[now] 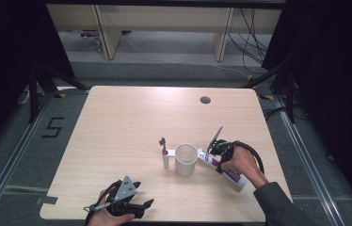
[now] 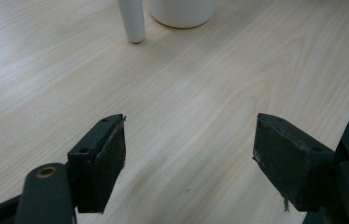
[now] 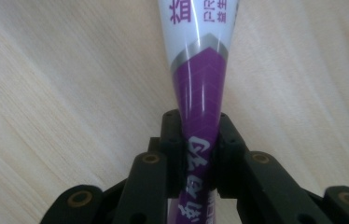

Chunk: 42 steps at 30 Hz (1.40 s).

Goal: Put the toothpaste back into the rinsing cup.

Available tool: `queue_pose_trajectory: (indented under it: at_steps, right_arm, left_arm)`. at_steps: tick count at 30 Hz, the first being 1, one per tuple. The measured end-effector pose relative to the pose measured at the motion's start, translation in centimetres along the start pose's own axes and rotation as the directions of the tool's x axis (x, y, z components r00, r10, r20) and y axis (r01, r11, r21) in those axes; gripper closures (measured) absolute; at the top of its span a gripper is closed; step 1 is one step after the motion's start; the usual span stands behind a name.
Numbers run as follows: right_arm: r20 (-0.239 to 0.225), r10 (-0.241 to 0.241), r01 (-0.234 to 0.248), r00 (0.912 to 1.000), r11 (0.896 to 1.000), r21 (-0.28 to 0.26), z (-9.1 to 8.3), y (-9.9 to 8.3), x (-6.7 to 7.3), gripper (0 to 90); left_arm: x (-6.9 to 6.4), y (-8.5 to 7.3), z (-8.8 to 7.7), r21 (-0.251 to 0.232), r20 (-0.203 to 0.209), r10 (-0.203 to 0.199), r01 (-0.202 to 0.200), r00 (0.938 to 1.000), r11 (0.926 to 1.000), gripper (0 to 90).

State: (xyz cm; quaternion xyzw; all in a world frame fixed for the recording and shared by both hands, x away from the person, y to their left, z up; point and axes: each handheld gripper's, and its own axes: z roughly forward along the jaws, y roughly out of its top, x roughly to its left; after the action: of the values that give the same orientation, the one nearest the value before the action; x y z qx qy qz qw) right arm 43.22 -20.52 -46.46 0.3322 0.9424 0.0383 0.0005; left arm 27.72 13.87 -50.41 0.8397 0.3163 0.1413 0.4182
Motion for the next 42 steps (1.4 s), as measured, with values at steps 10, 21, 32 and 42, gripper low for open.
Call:
queue_pose_trajectory:
  at_steps: [10,21,32,42]
  right_arm:
    - [0.02,0.048,-0.045,0.9986,0.987,-0.154,-2.6,-1.2,-1.6,77.5]
    - [-0.026,0.164,-0.159,0.9861,0.885,-0.438,-6.4,-2.4,-2.9,77.5]
    - [-0.057,0.124,-0.126,0.9906,0.667,-0.734,-9.3,-2.6,-2.2,77.5]
    - [-0.07,0.064,-0.094,0.9954,0.553,-0.828,-8.9,-1.4,-0.9,77.6]
  left_arm:
    - [0.2,0.0,0.0,0.015,-0.01,0.005,-0.005,0.9999,0.9999,24.8]
    - [0.2,0.0,0.1,0.014,0.0,-0.004,0.004,1.0,0.9999,24.8]
    - [0.2,-0.1,0.1,0.001,0.0,-0.007,0.007,1.0,1.0,24.8]
    - [0.2,-0.1,0.2,-0.018,0.005,-0.022,0.022,0.9997,0.9996,24.8]
